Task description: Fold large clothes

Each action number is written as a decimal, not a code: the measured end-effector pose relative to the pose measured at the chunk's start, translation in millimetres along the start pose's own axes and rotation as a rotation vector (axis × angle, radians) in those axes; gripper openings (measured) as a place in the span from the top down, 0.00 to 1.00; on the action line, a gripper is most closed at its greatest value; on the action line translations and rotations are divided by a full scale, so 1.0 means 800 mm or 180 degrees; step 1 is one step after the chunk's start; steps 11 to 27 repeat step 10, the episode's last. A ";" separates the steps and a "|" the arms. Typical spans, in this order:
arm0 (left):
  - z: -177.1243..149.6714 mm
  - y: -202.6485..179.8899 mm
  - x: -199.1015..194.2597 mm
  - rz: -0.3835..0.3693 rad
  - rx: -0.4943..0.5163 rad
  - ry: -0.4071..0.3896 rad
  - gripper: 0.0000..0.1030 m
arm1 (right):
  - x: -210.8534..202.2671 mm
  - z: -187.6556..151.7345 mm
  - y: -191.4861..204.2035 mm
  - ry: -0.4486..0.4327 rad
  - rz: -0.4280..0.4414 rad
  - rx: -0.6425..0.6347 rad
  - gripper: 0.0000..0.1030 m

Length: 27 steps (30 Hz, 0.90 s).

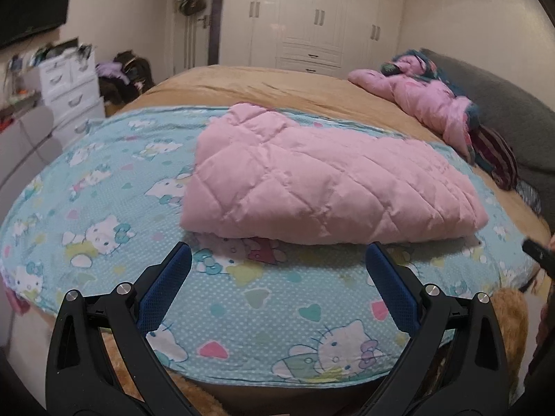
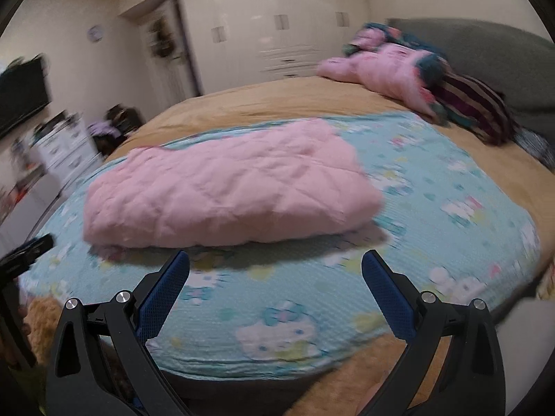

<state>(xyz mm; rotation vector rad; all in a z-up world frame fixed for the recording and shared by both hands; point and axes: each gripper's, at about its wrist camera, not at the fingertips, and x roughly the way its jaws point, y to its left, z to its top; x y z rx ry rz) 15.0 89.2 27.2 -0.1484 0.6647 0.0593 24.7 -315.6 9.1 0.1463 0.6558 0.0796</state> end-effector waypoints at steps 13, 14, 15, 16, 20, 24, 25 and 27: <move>0.060 0.248 0.066 0.1282 -0.0503 0.0193 0.09 | -0.016 -0.075 -0.338 0.0111 -0.2439 0.1445 0.04; 0.060 0.248 0.066 0.1282 -0.0503 0.0193 0.09 | -0.016 -0.075 -0.338 0.0111 -0.2439 0.1445 0.04; 0.060 0.248 0.066 0.1282 -0.0503 0.0193 0.09 | -0.016 -0.075 -0.338 0.0111 -0.2439 0.1445 0.04; 0.060 0.248 0.066 0.1282 -0.0503 0.0193 0.09 | -0.016 -0.075 -0.338 0.0111 -0.2439 0.1445 0.04; 0.060 0.248 0.066 0.1282 -0.0503 0.0193 0.09 | -0.016 -0.075 -0.338 0.0111 -0.2439 0.1445 0.04; 0.060 0.248 0.066 0.1282 -0.0503 0.0193 0.09 | -0.016 -0.075 -0.338 0.0111 -0.2439 0.1445 0.04; 0.060 0.248 0.066 0.1282 -0.0503 0.0193 0.09 | -0.016 -0.075 -0.338 0.0111 -0.2439 0.1445 0.04; 0.060 0.248 0.066 0.1282 -0.0503 0.0193 0.09 | -0.016 -0.075 -0.338 0.0111 -0.2439 0.1445 0.04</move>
